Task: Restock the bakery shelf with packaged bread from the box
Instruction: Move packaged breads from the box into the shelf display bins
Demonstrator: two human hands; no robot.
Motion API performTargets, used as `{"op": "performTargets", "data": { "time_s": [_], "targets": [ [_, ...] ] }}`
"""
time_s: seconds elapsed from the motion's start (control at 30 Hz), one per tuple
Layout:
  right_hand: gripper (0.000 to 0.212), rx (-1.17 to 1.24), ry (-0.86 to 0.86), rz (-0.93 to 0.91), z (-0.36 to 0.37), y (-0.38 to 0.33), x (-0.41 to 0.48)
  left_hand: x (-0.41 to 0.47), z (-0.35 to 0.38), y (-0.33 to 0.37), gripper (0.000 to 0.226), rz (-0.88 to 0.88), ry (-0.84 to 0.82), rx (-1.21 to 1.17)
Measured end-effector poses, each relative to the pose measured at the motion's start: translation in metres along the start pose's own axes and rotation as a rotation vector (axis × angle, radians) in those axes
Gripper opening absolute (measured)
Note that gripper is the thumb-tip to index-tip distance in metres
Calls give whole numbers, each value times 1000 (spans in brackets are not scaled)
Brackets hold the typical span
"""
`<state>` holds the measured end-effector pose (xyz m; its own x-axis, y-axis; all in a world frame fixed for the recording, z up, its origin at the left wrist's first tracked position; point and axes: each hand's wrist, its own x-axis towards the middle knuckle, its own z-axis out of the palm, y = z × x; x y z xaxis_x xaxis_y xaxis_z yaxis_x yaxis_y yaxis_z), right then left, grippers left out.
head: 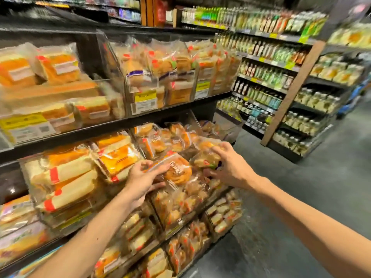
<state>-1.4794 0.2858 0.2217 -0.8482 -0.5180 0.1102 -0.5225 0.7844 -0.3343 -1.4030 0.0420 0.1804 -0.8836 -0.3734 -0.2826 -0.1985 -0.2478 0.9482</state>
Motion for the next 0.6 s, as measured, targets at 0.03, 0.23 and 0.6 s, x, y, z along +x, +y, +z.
{"op": "performTargets", "data": {
  "time_s": [0.03, 0.23, 0.6],
  "targets": [
    [67, 58, 37, 44, -3, 9, 8, 10, 9, 3, 56, -36, -22, -66],
    [67, 302, 155, 180, -17, 66, 48, 59, 73, 17, 50, -176, -165, -260],
    [45, 624, 119, 192, -49, 210, 154, 154, 223, 0, 40, 180, -99, 428]
  ]
}}
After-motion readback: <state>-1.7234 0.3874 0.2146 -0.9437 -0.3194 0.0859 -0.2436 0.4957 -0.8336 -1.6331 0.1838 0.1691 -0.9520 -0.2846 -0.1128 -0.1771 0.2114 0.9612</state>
